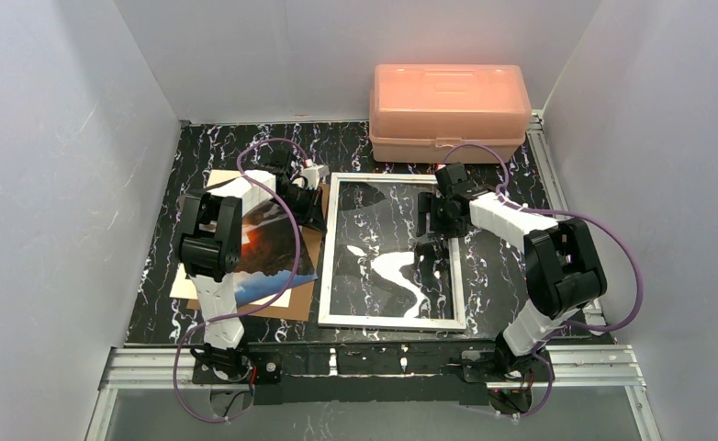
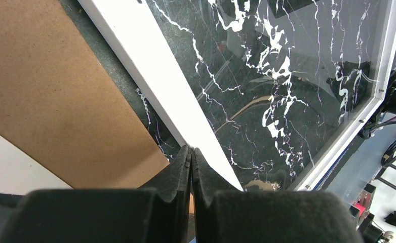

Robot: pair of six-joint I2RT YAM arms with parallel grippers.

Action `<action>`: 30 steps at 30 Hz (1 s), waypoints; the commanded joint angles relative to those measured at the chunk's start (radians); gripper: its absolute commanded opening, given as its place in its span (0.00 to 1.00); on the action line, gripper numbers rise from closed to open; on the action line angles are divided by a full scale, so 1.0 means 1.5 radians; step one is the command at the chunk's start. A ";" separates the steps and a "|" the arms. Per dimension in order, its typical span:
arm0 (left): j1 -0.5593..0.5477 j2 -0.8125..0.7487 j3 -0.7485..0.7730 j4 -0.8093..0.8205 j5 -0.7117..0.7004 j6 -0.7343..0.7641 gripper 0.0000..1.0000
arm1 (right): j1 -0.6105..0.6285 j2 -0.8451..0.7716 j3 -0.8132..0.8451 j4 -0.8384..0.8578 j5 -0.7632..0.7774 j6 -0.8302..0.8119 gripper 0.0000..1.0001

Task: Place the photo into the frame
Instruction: Adjust the photo frame item on the photo frame.

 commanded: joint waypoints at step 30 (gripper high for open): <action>0.013 0.022 0.018 -0.038 0.011 0.026 0.00 | -0.075 -0.007 0.062 0.005 -0.081 0.007 0.95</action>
